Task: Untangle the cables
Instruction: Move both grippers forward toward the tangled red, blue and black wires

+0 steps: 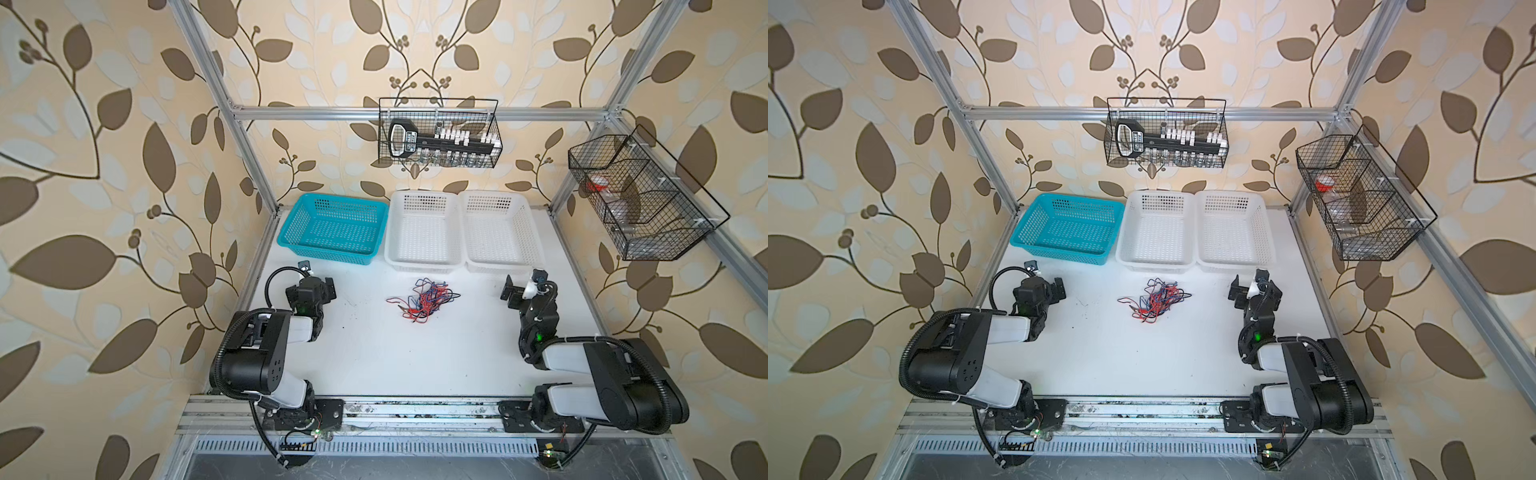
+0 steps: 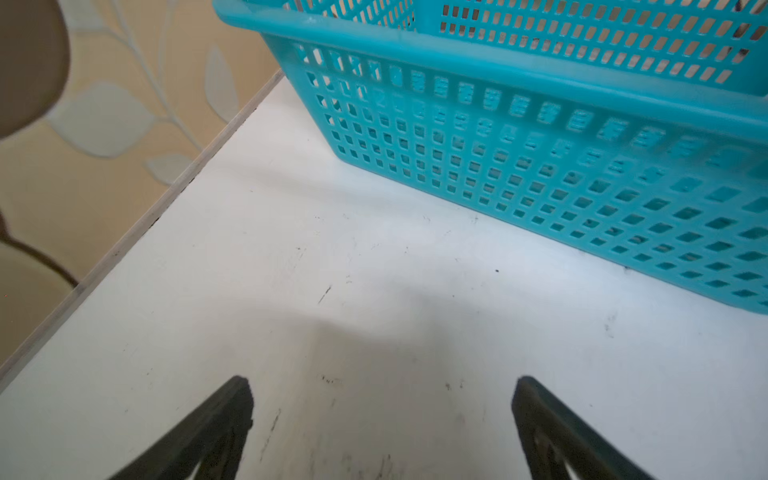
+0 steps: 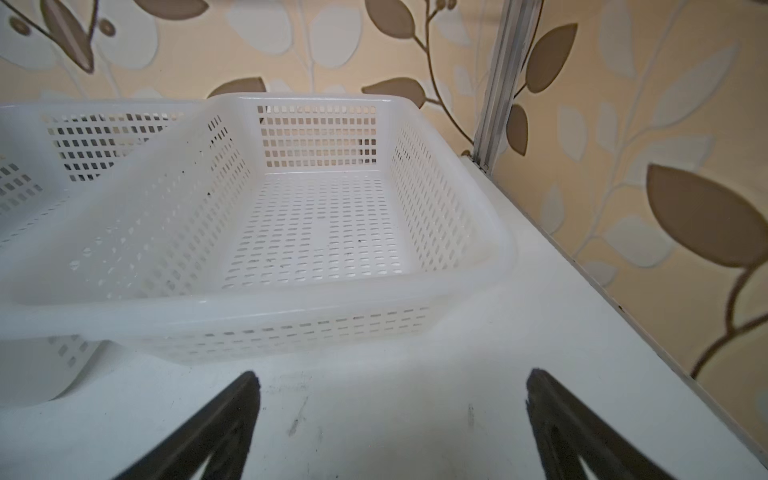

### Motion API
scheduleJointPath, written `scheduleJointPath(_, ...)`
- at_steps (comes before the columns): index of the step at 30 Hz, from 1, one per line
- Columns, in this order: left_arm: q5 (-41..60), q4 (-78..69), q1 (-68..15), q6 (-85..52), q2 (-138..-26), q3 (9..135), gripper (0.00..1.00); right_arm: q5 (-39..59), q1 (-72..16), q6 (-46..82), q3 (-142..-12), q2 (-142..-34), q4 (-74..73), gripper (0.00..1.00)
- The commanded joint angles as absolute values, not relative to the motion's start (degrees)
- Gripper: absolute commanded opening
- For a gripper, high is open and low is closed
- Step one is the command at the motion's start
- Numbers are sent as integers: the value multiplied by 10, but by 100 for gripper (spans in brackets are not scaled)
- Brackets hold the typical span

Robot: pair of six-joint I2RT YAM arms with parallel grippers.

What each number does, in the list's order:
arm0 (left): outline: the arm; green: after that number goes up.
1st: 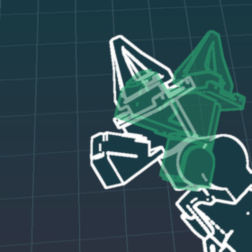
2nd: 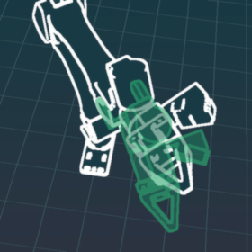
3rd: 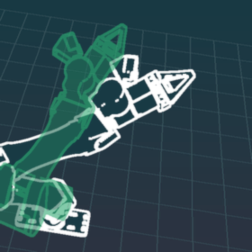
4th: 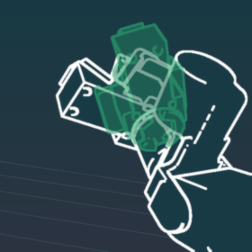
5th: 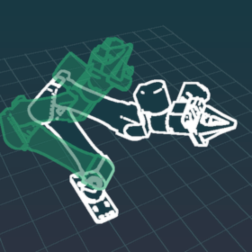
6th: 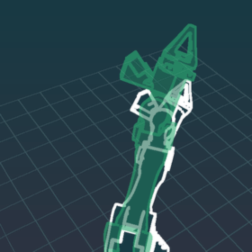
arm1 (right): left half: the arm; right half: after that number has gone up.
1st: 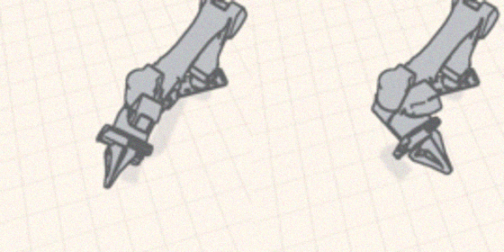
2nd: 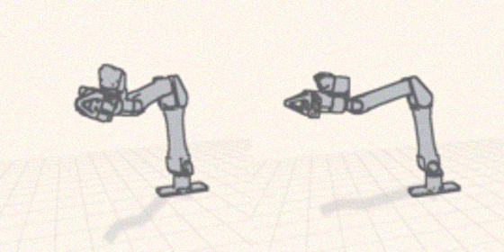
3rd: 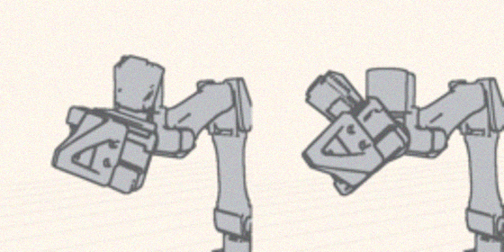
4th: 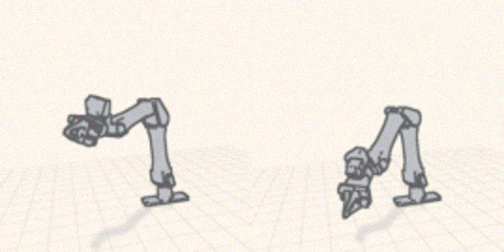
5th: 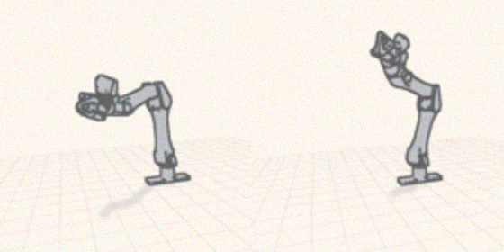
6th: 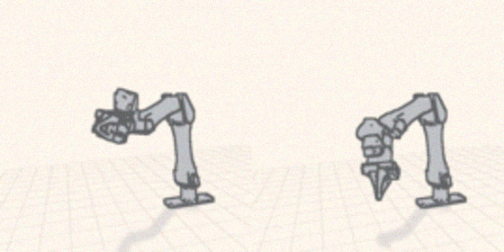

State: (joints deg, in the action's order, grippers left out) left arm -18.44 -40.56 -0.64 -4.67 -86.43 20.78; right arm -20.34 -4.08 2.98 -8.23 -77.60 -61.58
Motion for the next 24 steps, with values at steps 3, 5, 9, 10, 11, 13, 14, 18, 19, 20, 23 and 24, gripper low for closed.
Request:
scheduleJointPath(3,-182,-421,-2,-49,-854,220,99,-196,-42,25,-83,-777,-634,100)
scheduleJointPath(5,-182,-421,-2,-49,-854,220,99,-196,-41,25,-83,-777,-634,100)
scheduleJointPath(9,-182,-421,-2,-49,-854,220,99,-195,-41,25,-83,-776,-635,100)
scheduleJointPath(10,-182,-421,-2,-49,-854,220,99,-195,-41,25,-83,-777,-634,100)
scheduleJointPath(11,-182,-421,-2,-49,-854,220,99,-195,-41,25,-83,-777,-634,100)
scheduleJointPath(13,-182,-421,-3,-49,-854,220,99,-195,-41,26,-83,-777,-634,100)
scheduleJointPath(14,-182,-421,-2,-49,-854,220,99,-195,-41,26,-83,-776,-634,100)
scheduleJointPath(18,-182,-421,-2,-49,-854,220,99,-193,-40,26,-84,-777,-634,100)
scheduleJointPath(19,-182,-422,-2,-49,-854,219,99,-193,-40,26,-84,-777,-634,100)
scheduleJointPath(20,-181,-421,-2,-49,-854,219,99,-193,-40,27,-83,-777,-634,100)
scheduleJointPath(23,-182,-422,-2,-49,-853,219,99,-193,-40,26,-83,-776,-633,100)
scheduleJointPath(24,-182,-425,-2,-48,-852,216,99,-193,-40,26,-82,-776,-633,100)
